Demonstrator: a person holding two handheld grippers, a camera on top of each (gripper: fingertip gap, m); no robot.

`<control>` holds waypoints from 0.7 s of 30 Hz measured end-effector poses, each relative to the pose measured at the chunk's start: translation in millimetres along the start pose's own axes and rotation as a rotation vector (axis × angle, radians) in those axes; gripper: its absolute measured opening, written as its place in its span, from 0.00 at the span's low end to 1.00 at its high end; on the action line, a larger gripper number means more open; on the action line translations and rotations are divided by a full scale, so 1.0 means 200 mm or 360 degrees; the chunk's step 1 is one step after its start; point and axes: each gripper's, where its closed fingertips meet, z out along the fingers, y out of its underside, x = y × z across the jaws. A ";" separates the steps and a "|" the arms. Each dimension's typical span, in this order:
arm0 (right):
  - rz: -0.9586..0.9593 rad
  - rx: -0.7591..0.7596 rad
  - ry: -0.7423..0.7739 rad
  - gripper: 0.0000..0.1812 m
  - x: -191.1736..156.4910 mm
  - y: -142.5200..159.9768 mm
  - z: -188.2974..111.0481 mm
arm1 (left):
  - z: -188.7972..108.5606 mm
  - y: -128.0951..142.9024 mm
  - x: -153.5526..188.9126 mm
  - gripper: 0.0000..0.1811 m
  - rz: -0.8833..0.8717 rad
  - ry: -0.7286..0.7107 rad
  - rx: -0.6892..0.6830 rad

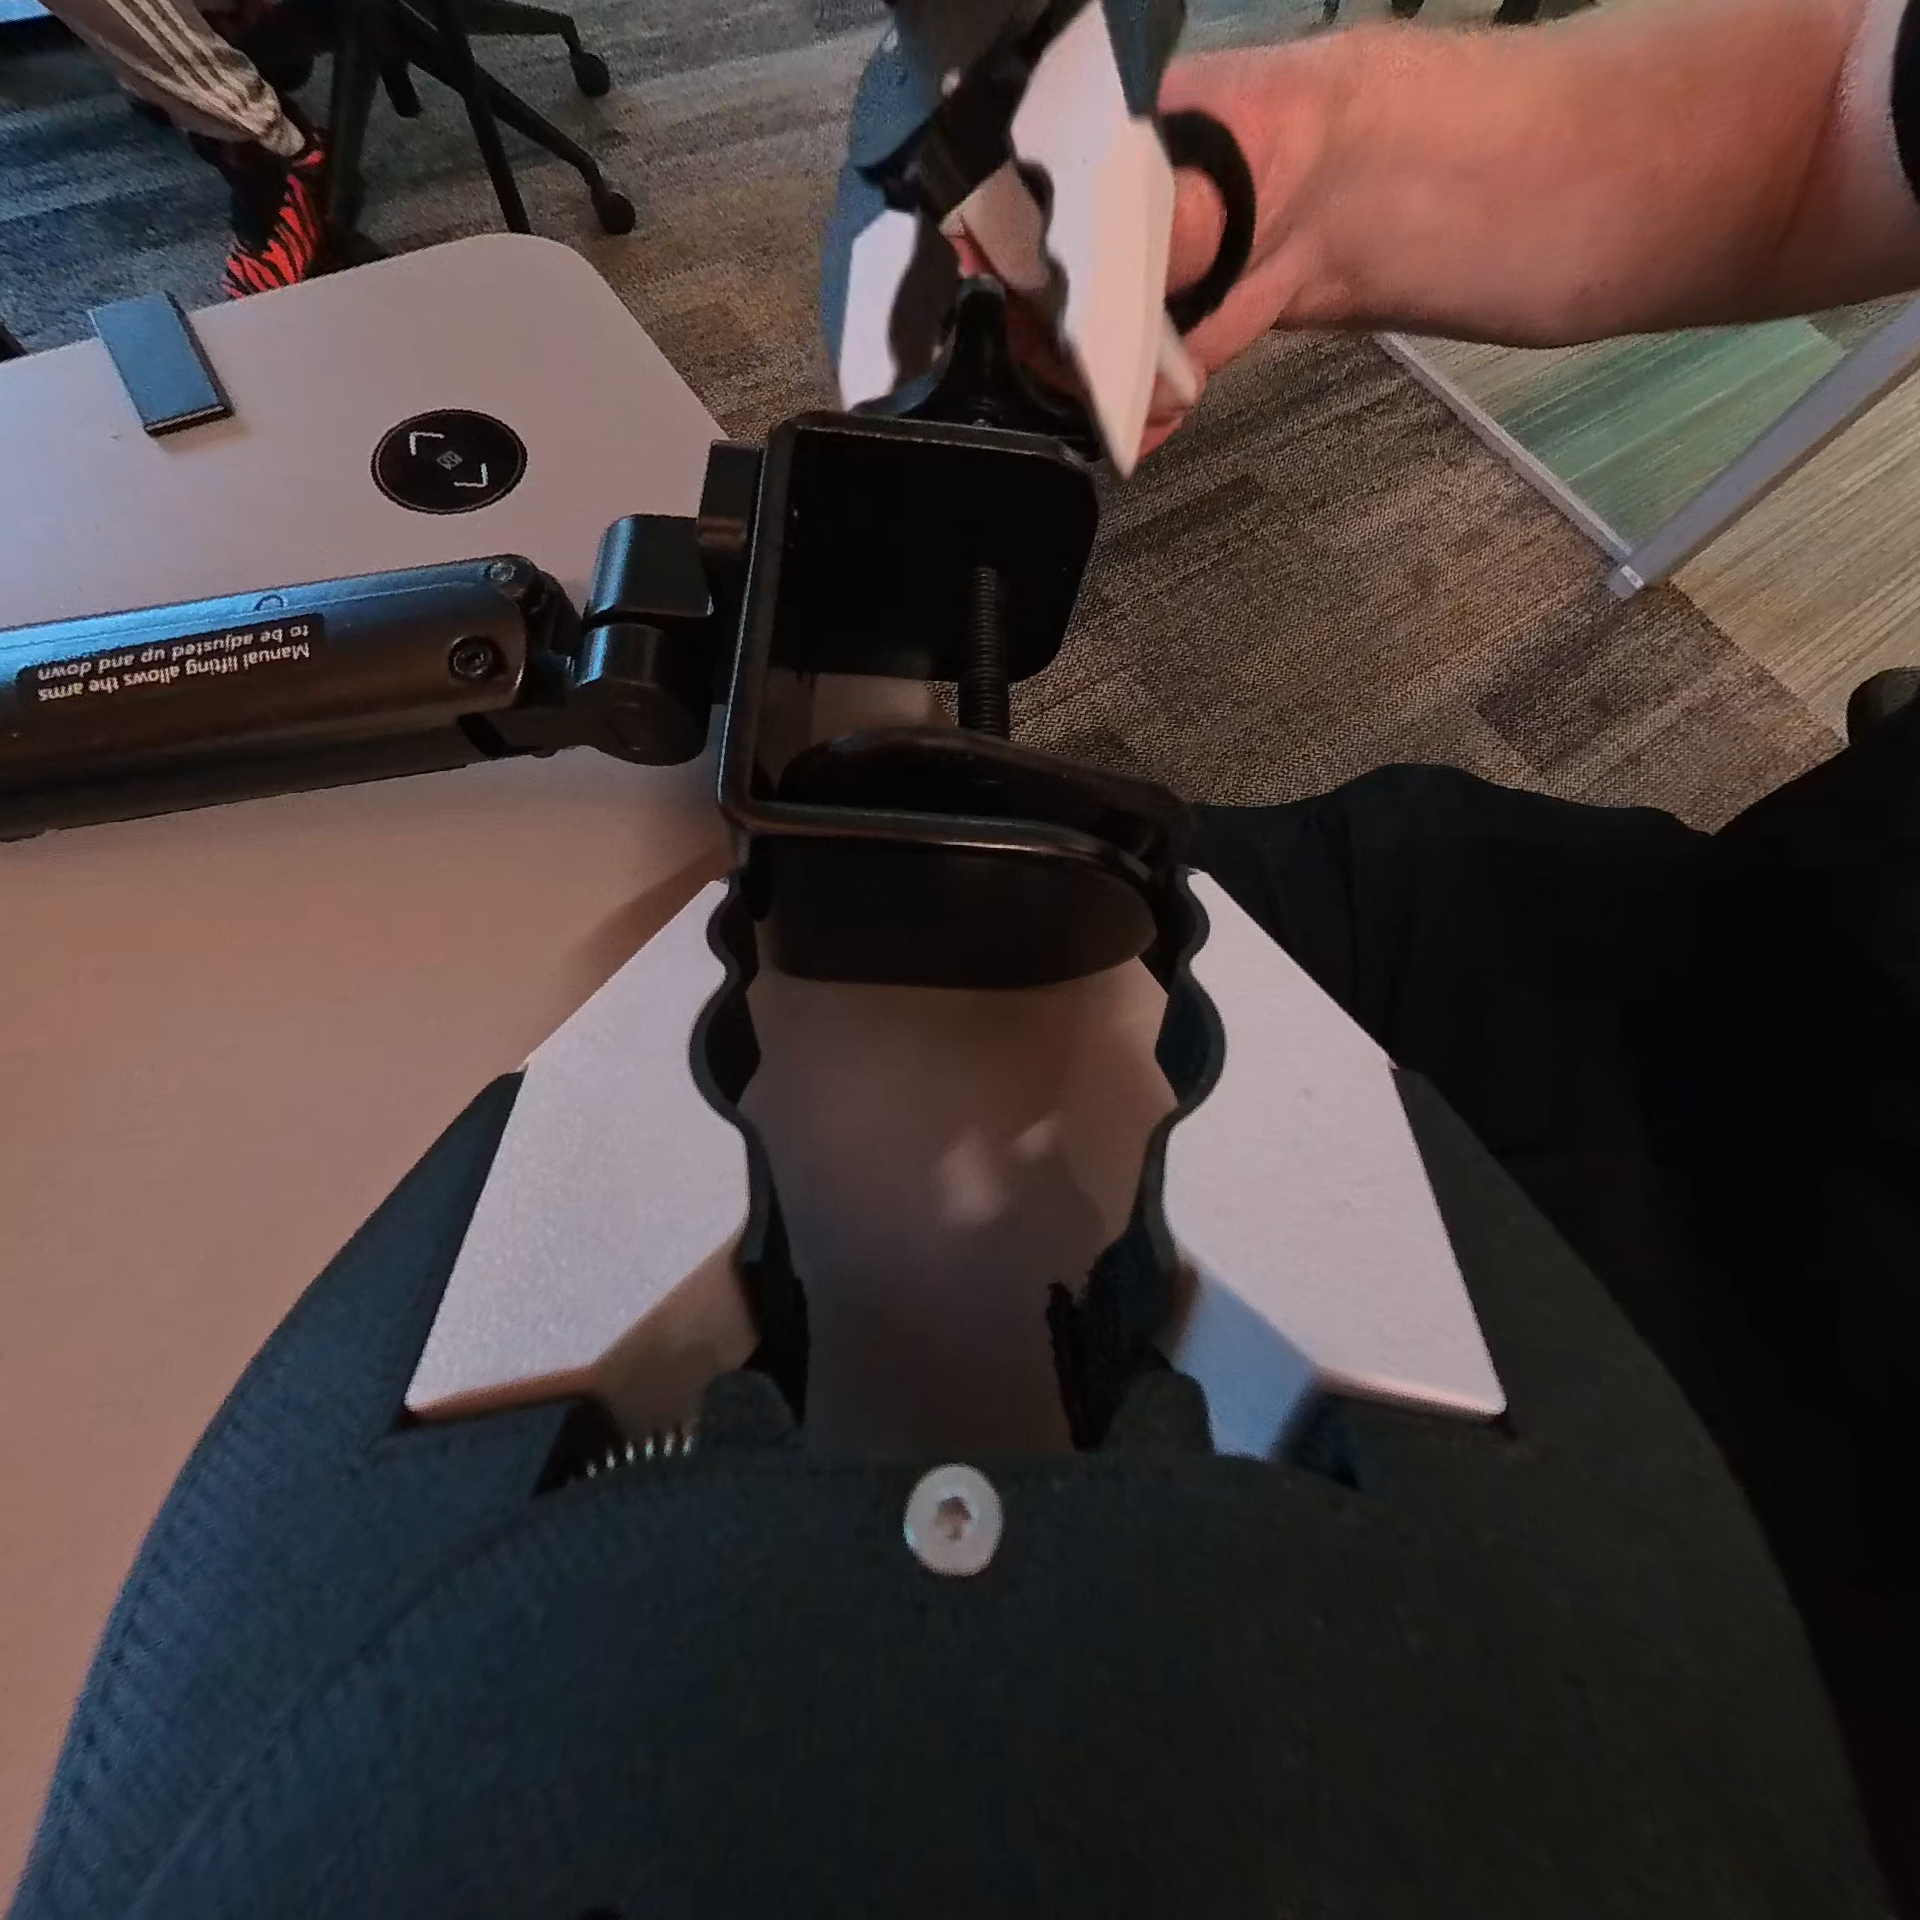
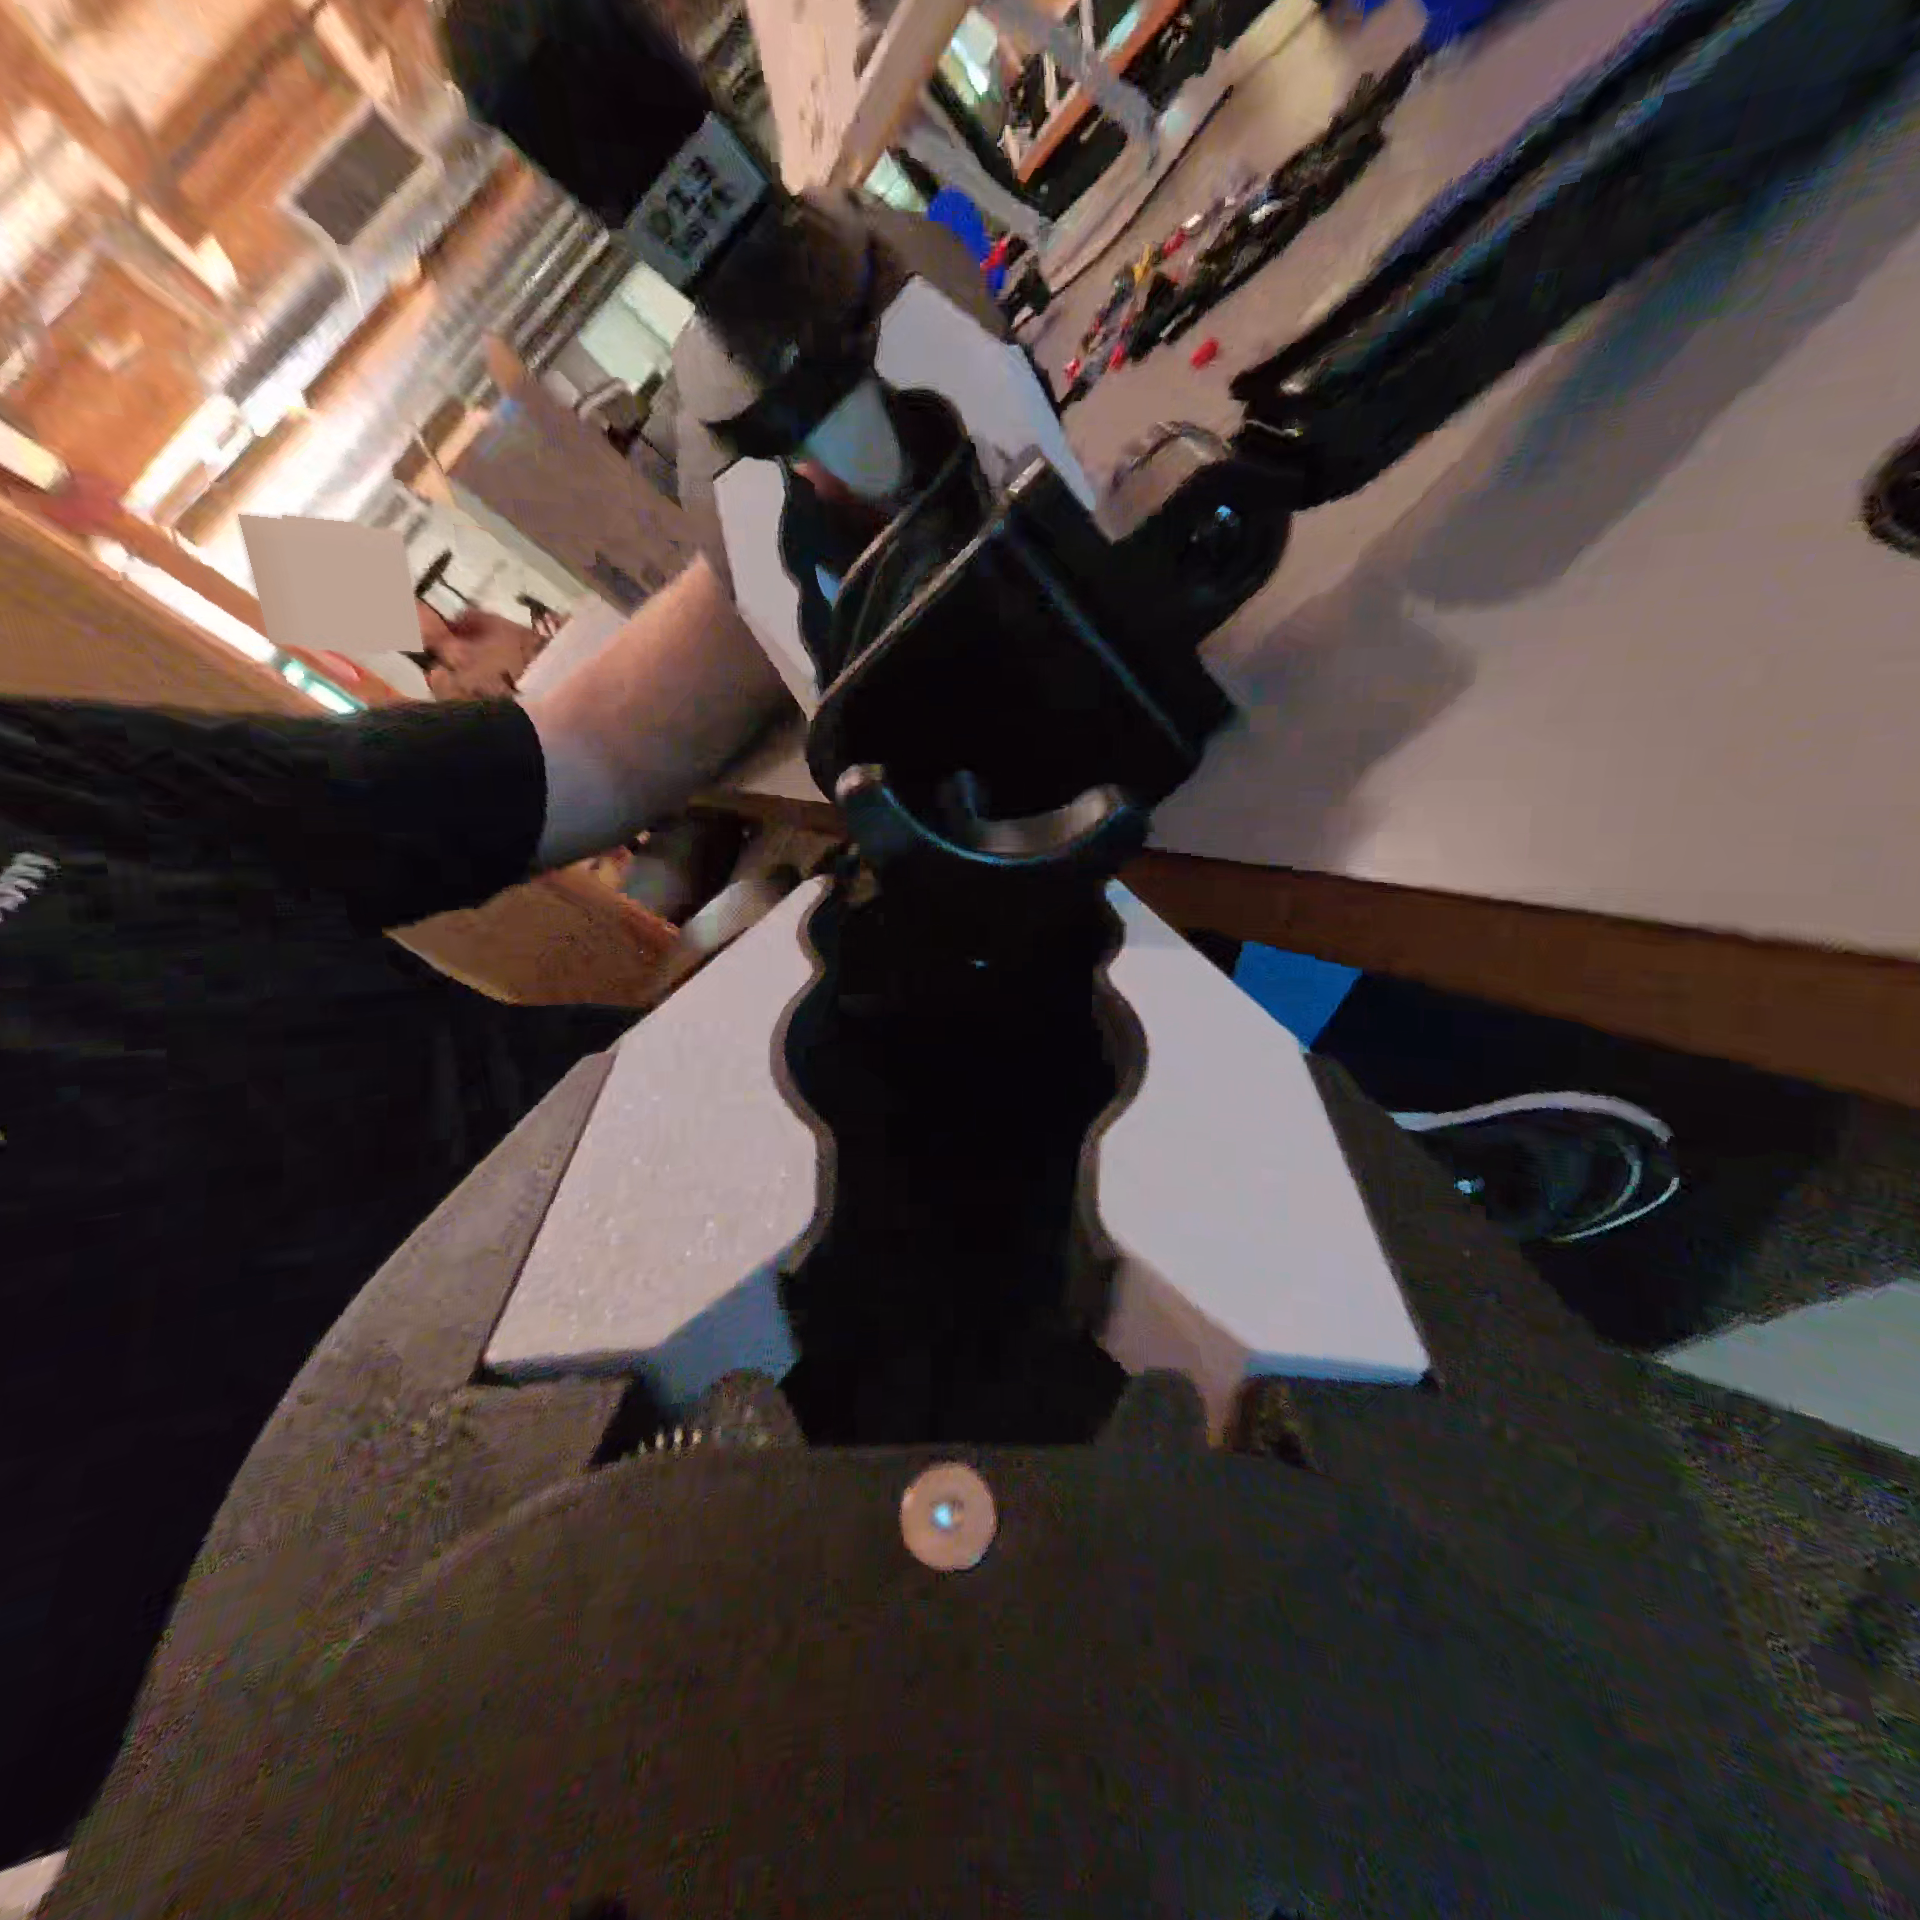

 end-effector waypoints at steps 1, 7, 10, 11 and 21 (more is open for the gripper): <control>-0.0099 -0.0018 0.0061 0.23 0.01 0.00 0.01 | 0.00 0.00 0.00 0.43 0.0004 -0.0001 0.0000; -0.1347 -0.0223 0.0870 0.21 0.11 -0.01 -0.01 | 0.00 0.00 0.01 0.43 0.0037 -0.0008 -0.0003; -0.1731 -0.0303 0.1179 0.21 0.13 -0.04 -0.03 | 0.00 0.00 0.02 0.44 0.0010 0.0026 -0.0006; -0.1854 -0.0312 0.1252 0.21 0.14 -0.05 -0.04 | 0.00 0.00 0.02 0.44 0.0003 0.0030 -0.0004; -0.0658 0.0118 0.0448 0.46 0.02 -0.02 -0.09 | 0.01 -0.01 0.03 0.44 0.0006 0.0034 -0.0005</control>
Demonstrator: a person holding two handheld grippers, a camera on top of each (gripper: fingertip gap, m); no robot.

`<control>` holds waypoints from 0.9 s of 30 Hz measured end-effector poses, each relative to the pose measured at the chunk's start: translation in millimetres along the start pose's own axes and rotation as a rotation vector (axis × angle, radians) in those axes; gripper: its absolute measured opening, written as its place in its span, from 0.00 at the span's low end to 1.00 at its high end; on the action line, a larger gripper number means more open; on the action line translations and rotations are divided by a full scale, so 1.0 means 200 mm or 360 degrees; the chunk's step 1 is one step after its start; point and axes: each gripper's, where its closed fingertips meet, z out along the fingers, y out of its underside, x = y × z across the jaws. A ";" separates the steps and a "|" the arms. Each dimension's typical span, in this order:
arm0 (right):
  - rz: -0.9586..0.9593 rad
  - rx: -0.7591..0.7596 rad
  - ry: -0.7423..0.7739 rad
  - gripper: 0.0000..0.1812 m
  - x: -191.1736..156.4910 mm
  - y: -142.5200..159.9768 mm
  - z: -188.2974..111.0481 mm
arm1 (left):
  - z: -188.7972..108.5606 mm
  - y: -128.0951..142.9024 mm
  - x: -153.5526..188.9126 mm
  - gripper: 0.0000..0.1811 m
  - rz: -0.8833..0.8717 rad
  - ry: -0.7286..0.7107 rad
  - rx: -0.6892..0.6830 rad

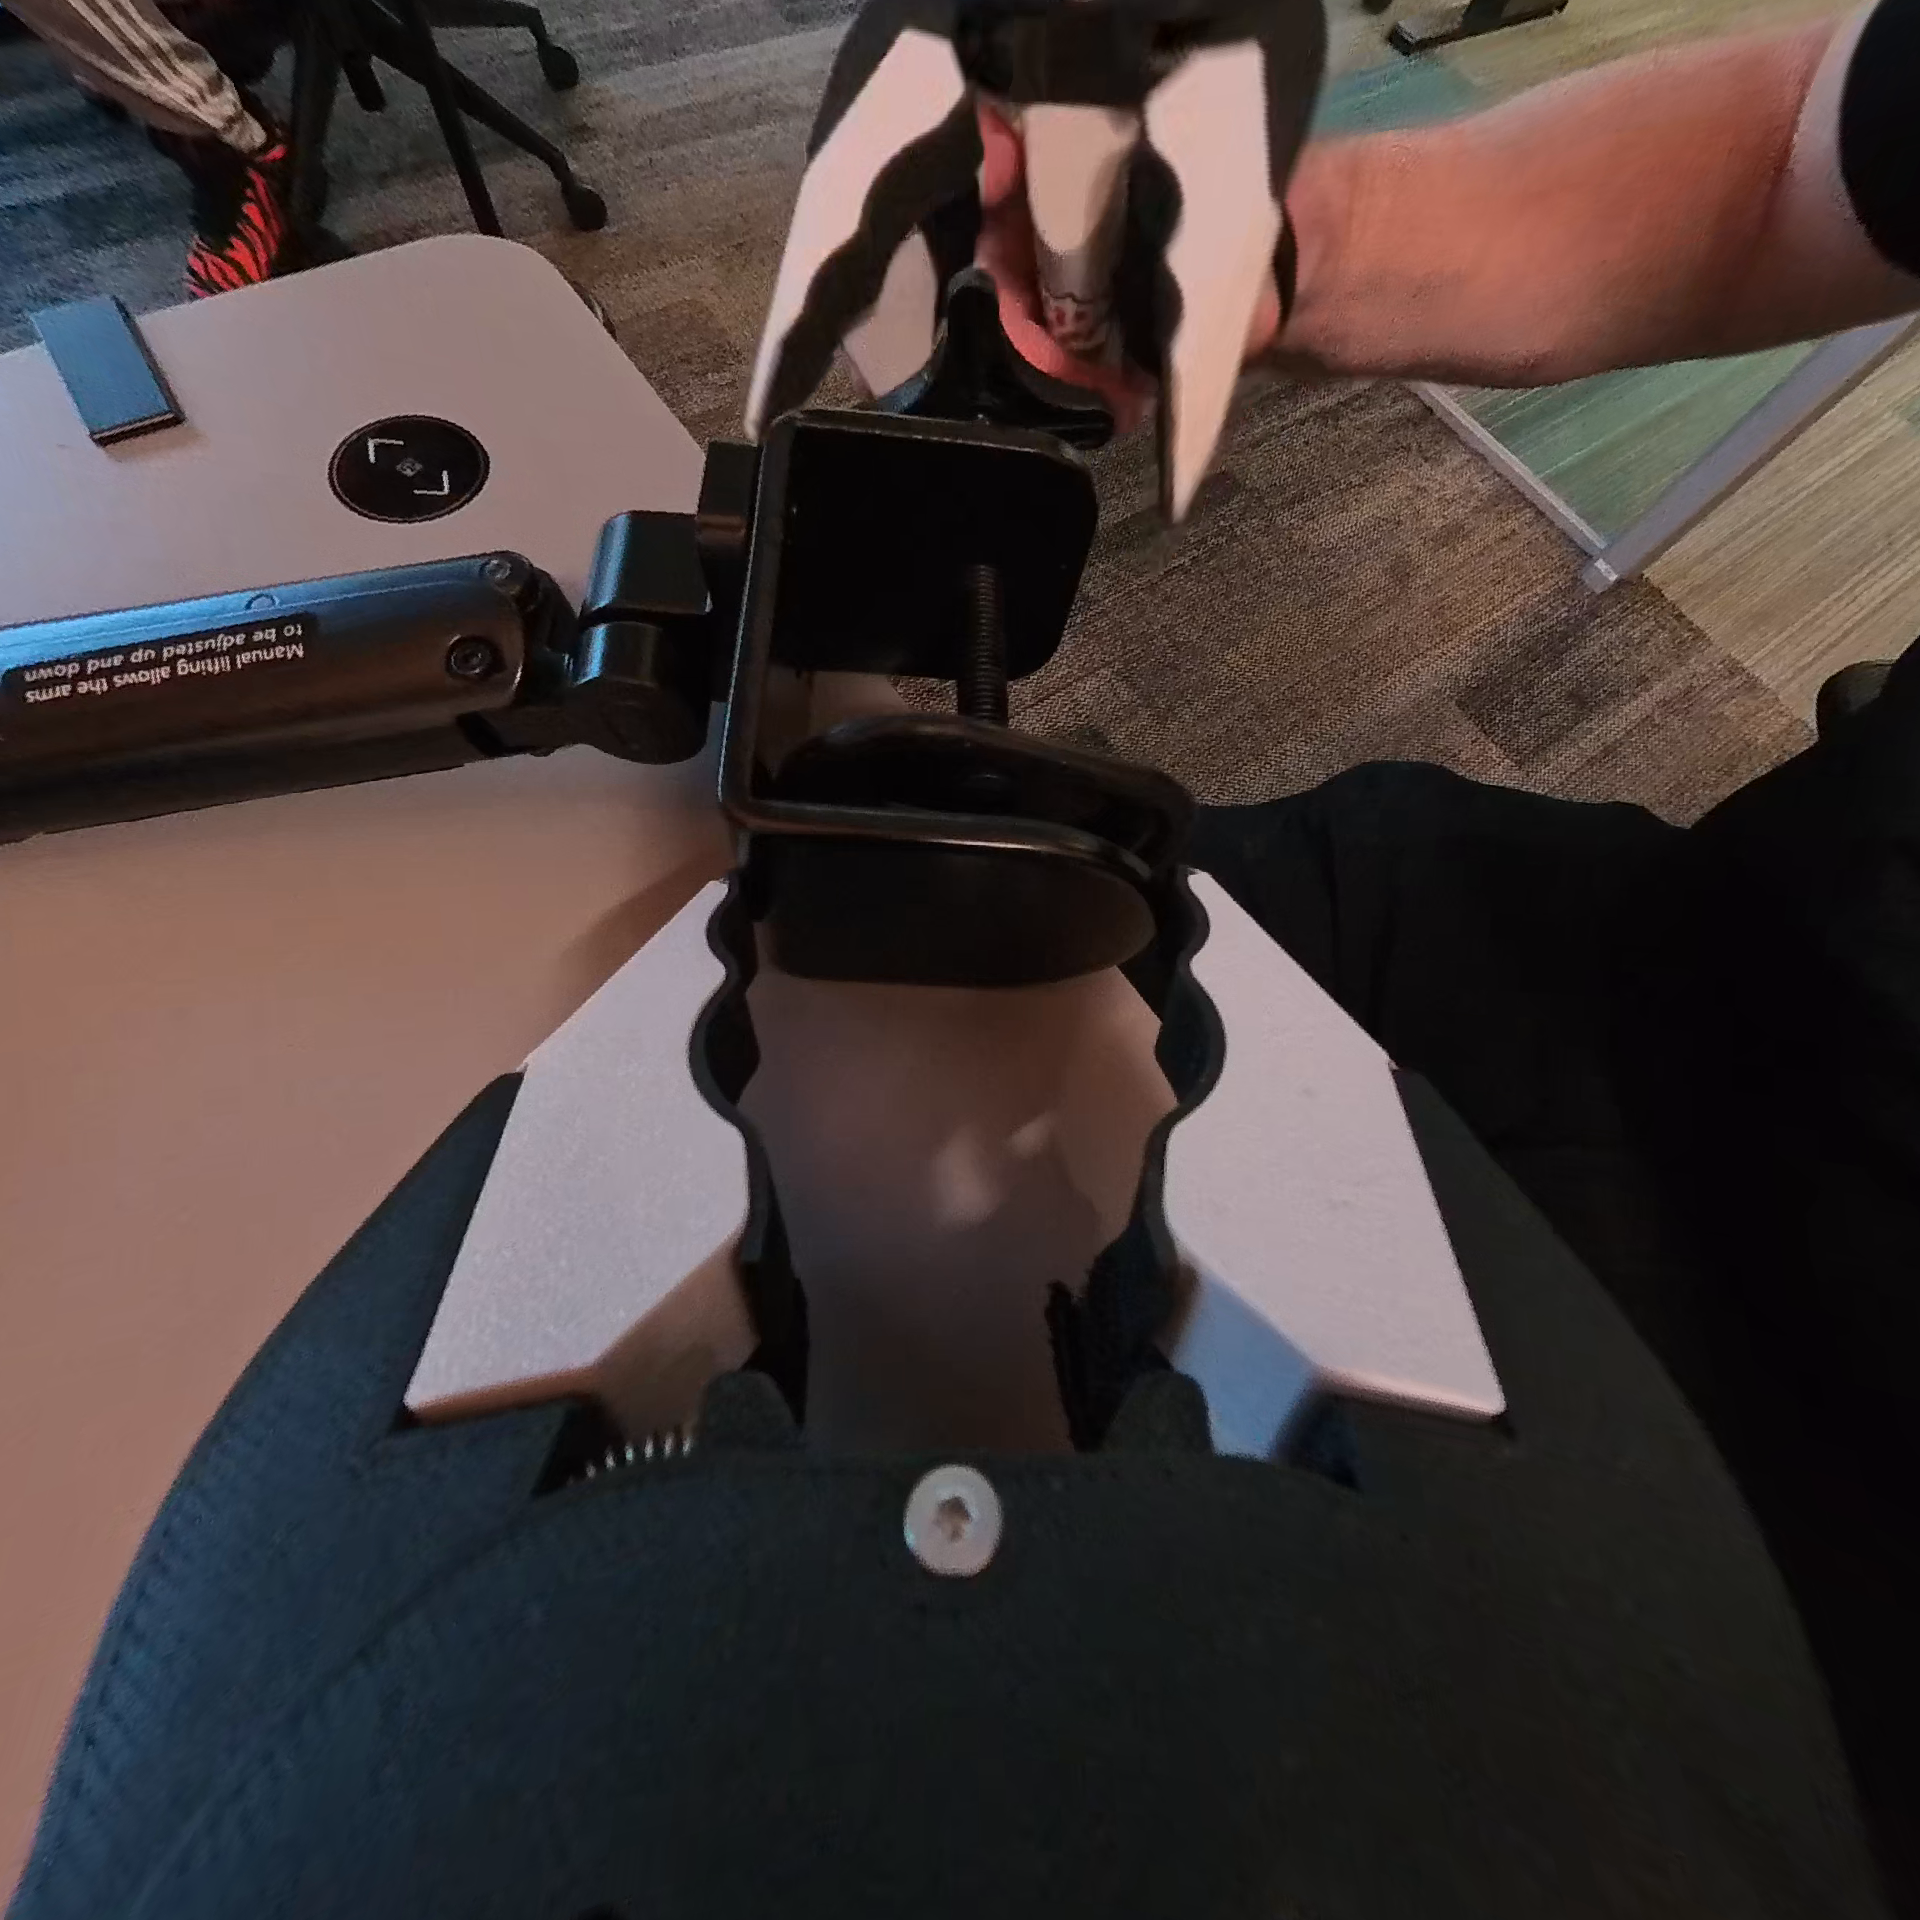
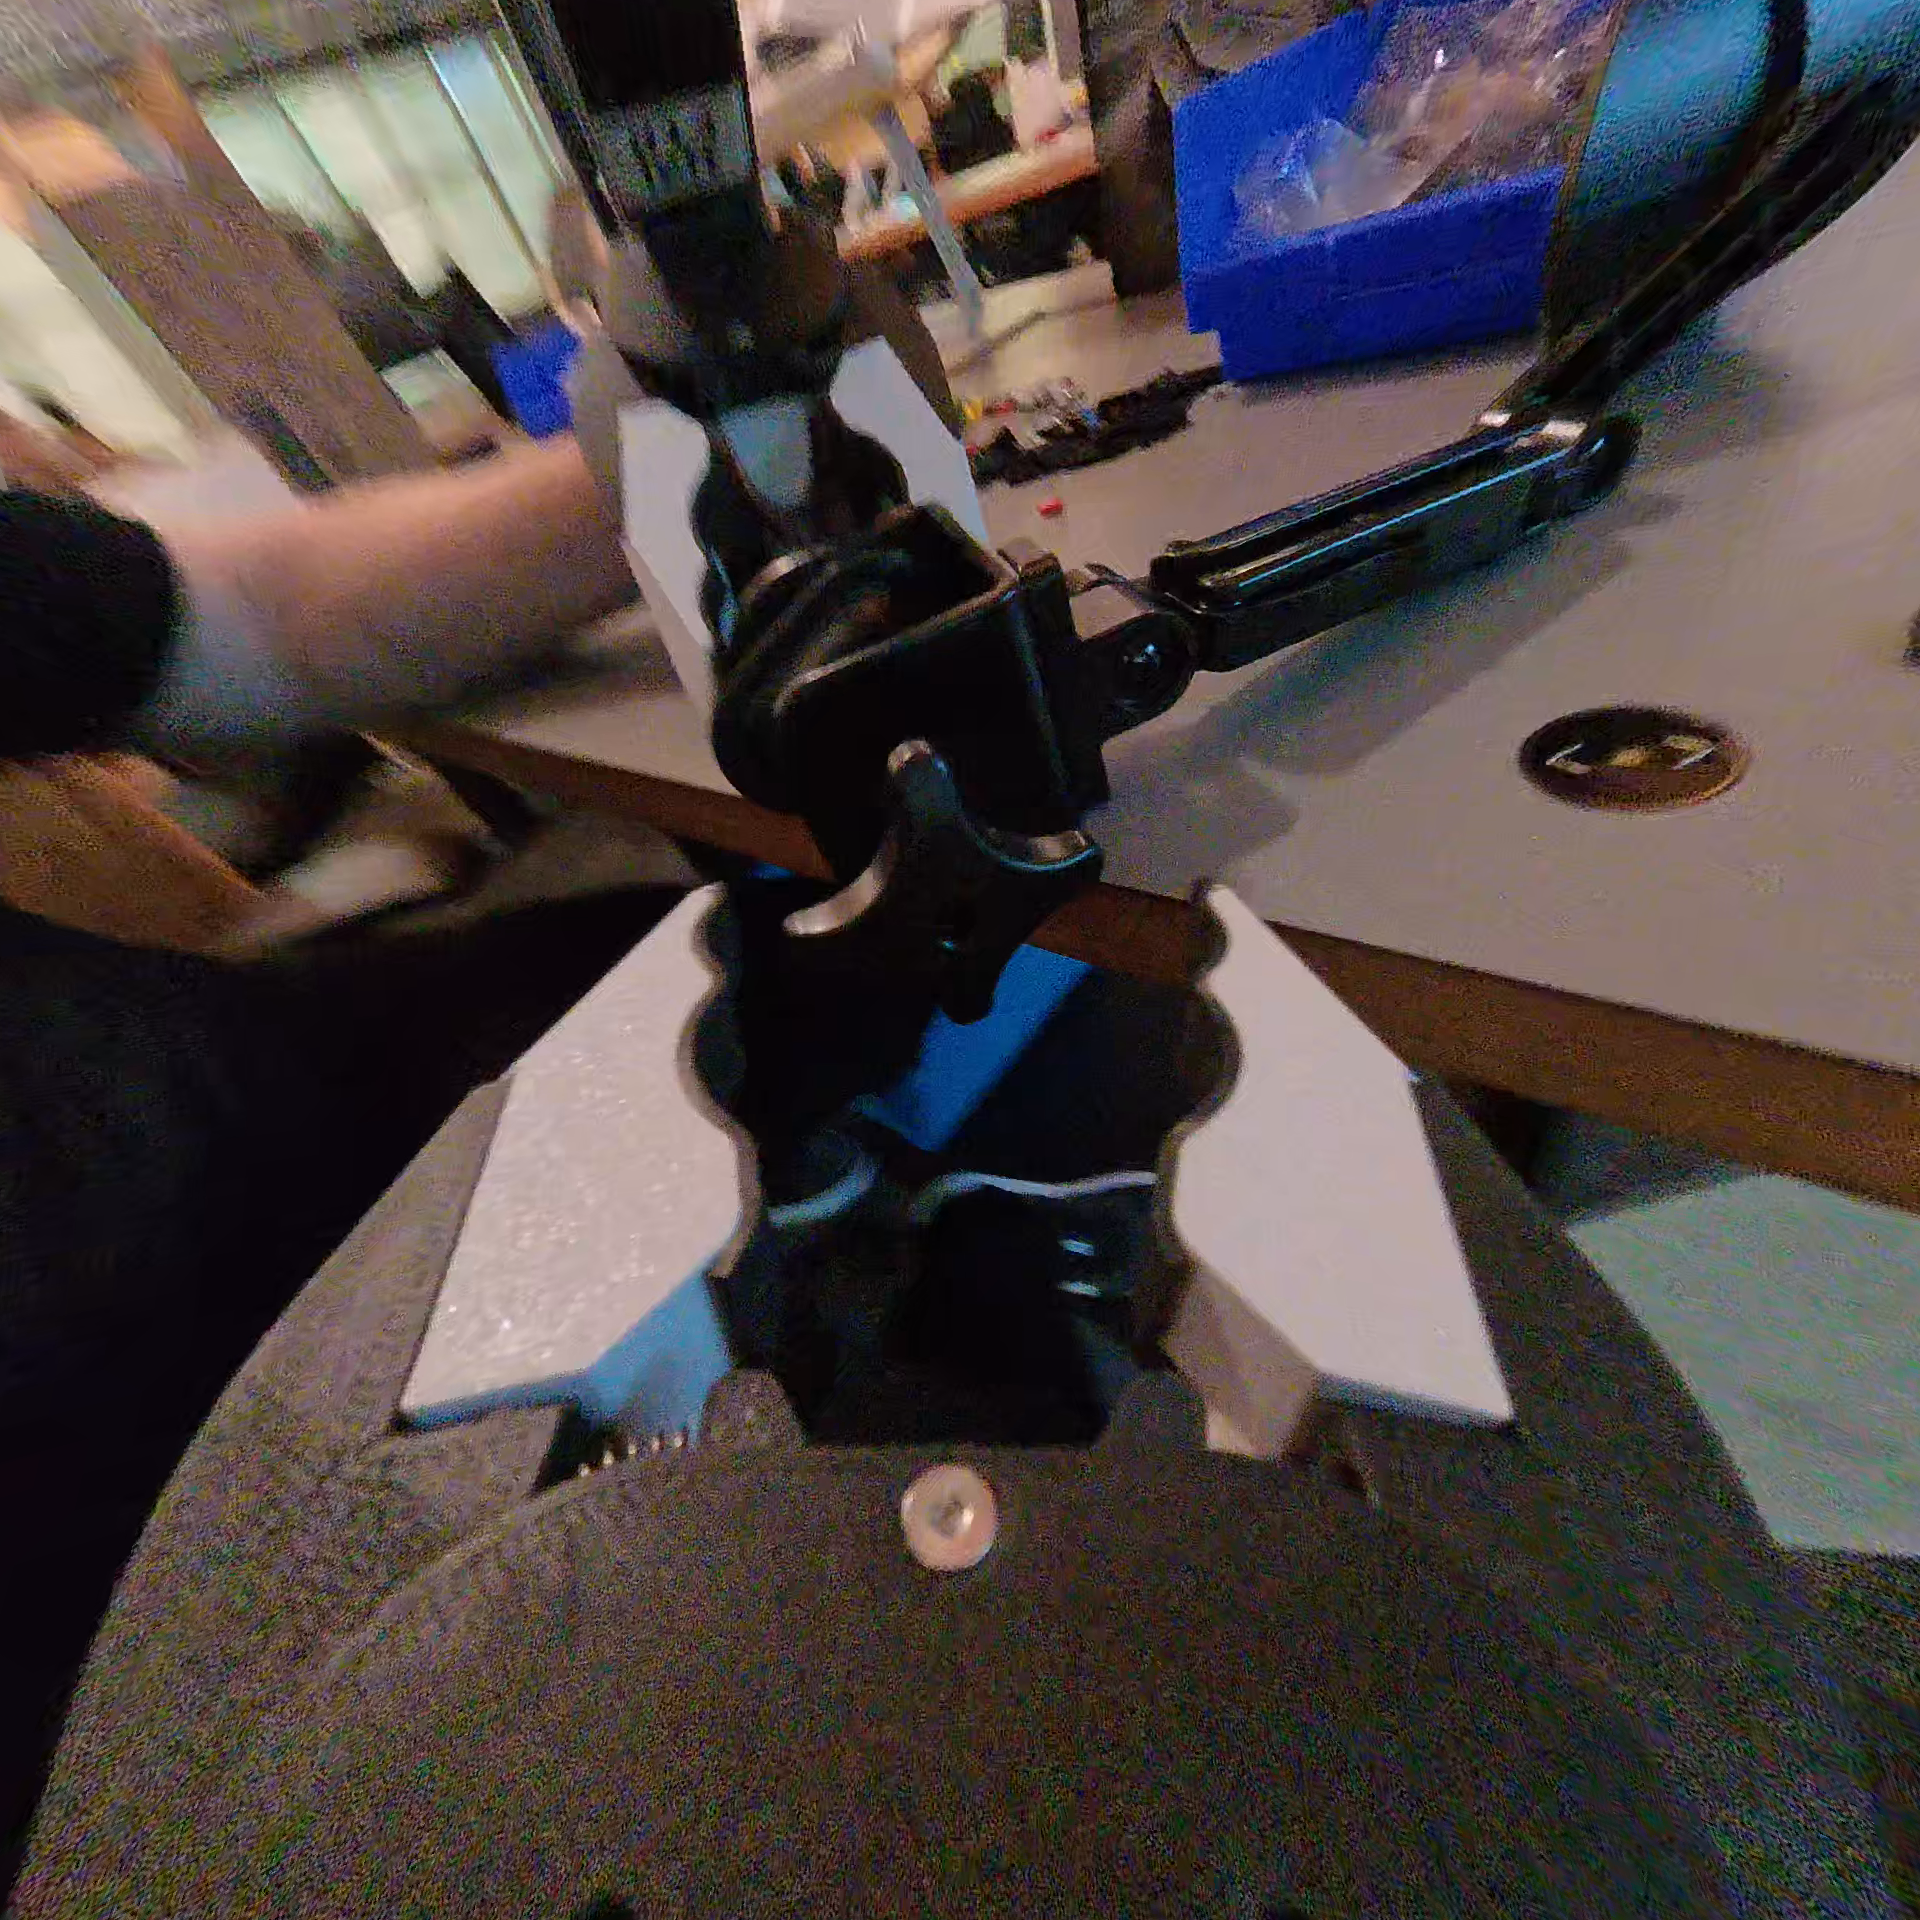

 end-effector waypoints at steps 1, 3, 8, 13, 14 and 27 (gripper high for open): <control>0.0229 0.0051 -0.0105 0.42 0.00 -0.02 -0.01 | 0.00 0.00 0.00 0.43 -0.0001 0.0001 0.0000; 0.0611 0.0054 -0.0276 0.41 -0.01 -0.03 0.00 | 0.00 0.00 0.00 0.44 0.0000 0.0001 0.0000; 0.0527 -0.0030 -0.0287 0.23 -0.01 -0.02 0.06 | 0.00 0.00 0.00 0.43 -0.0003 0.0000 0.0000; -0.1475 -0.0310 0.0795 0.22 0.08 -0.03 0.03 | -0.01 0.00 -0.01 0.44 -0.0011 -0.0016 0.0001; -0.1646 -0.0312 0.0893 0.23 0.08 -0.03 0.03 | -0.01 0.00 -0.01 0.43 -0.0015 -0.0013 0.0001; 0.0698 0.0040 -0.0377 0.24 -0.01 -0.02 0.05 | -0.01 0.01 -0.01 0.43 -0.0013 -0.0008 0.0001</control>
